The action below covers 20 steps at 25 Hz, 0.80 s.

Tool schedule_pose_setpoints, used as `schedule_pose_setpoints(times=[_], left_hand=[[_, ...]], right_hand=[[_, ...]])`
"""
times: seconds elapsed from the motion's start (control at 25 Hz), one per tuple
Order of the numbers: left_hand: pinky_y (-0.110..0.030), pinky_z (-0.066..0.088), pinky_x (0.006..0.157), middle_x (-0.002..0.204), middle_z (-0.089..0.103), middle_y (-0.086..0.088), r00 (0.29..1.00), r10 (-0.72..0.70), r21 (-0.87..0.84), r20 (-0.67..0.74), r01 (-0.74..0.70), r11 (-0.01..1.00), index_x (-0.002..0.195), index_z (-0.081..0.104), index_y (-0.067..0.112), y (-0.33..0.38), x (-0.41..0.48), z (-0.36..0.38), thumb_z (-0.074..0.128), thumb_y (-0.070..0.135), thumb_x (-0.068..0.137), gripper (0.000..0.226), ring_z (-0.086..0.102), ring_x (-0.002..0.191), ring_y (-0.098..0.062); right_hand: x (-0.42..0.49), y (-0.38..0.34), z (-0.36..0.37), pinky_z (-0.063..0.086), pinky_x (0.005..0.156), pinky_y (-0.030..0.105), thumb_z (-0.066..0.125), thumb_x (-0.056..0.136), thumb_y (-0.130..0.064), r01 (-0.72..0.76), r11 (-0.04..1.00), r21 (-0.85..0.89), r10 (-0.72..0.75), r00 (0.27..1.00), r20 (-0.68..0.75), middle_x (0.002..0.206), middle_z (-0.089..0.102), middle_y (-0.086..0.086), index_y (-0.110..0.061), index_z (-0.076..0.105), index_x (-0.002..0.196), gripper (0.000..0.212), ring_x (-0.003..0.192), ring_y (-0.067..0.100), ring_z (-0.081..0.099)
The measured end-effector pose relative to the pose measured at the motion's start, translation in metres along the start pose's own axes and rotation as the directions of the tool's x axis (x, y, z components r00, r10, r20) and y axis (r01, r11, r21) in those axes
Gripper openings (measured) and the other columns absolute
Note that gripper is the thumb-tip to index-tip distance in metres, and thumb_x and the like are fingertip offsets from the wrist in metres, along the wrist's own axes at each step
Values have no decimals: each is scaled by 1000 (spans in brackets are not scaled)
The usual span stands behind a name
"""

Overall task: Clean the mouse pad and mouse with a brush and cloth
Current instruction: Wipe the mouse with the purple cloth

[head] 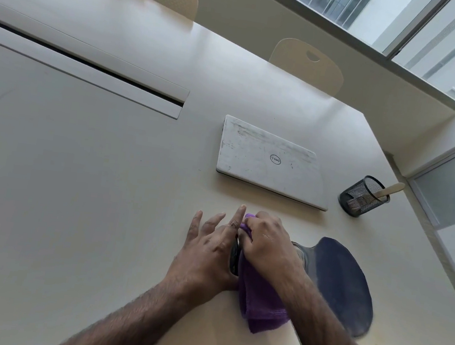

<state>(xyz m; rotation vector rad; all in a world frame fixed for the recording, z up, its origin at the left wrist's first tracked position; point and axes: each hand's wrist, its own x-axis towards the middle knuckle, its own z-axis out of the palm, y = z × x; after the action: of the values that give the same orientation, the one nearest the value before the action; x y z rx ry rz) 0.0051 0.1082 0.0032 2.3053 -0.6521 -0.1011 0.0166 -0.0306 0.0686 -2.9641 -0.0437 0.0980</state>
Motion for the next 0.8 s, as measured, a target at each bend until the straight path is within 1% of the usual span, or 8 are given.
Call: schedule_pose_setpoints(times=[0.08, 0.24, 0.4, 0.48, 0.56, 0.68, 0.72, 0.8], left_hand=[[-47, -10, 125, 155, 45, 13, 999, 13, 13, -37, -13, 1000, 158, -23, 31, 0, -2, 2, 64, 71, 80, 123, 7, 156, -13], [-48, -7, 126, 143, 58, 12, 992, 41, 38, -120, -36, 999, 163, -6, 26, 1, -6, 7, 60, 72, 81, 115, 18, 155, -14], [-48, -2, 126, 135, 66, 9, 984, 41, 82, -171, -27, 996, 164, 8, 21, 0, -8, 13, 53, 75, 80, 110, 29, 151, -14], [-48, 0, 126, 129, 69, 9, 980, 28, 84, -197, -11, 996, 164, 10, 22, 0, -9, 15, 56, 74, 80, 109, 33, 149, -15], [-47, -3, 126, 137, 61, 9, 985, -6, 56, -174, 16, 998, 164, 0, 26, 2, -10, 12, 60, 73, 81, 112, 26, 151, -15], [-44, -10, 126, 164, 27, 8, 995, -67, -5, -77, 66, 998, 158, -23, 33, 3, -8, 5, 60, 75, 80, 121, 3, 155, -12], [-44, -12, 125, 167, 18, 8, 995, -81, -12, -53, 81, 997, 156, -27, 33, 3, -6, 4, 59, 75, 80, 123, -2, 155, -12], [-44, -13, 125, 169, 13, 7, 996, -93, -12, -18, 92, 996, 155, -31, 31, 5, -4, 1, 56, 77, 79, 124, -6, 156, -12]], right_hand=[[1, 0, 0, 48, 85, 34, 52, 102, -29, 0, 1000, -8, 0, 1000, 11, 96, 57, 7, -4, 68, 99, 30, 101, 24, 54], [1, 0, 0, 44, 82, 32, 51, 102, -27, 3, 1000, -21, -3, 1000, 15, 92, 49, 2, -3, 68, 100, 29, 101, 24, 53], [2, 3, 1, 44, 83, 31, 50, 103, -28, -15, 1000, -13, 15, 1000, 10, 96, 55, 7, -4, 68, 101, 30, 102, 24, 53], [3, 5, 3, 45, 84, 33, 50, 102, -29, -30, 1000, -1, 30, 1000, 2, 98, 57, 8, -7, 69, 100, 29, 102, 25, 54], [4, 8, 4, 46, 85, 34, 51, 101, -30, -31, 1000, 3, 31, 999, -10, 98, 58, 7, -9, 70, 100, 28, 103, 26, 55], [1, 9, 8, 46, 84, 32, 53, 101, -32, -18, 1000, 6, 18, 999, -35, 99, 59, 4, -11, 71, 102, 28, 104, 24, 54], [-1, 9, 8, 45, 83, 30, 52, 101, -32, -8, 1000, 5, 8, 999, -44, 98, 58, 2, -13, 71, 103, 27, 104, 23, 53], [-6, 8, 8, 45, 83, 29, 52, 100, -32, 15, 1000, 0, -15, 999, -50, 102, 57, -1, -18, 72, 110, 27, 106, 20, 51]])
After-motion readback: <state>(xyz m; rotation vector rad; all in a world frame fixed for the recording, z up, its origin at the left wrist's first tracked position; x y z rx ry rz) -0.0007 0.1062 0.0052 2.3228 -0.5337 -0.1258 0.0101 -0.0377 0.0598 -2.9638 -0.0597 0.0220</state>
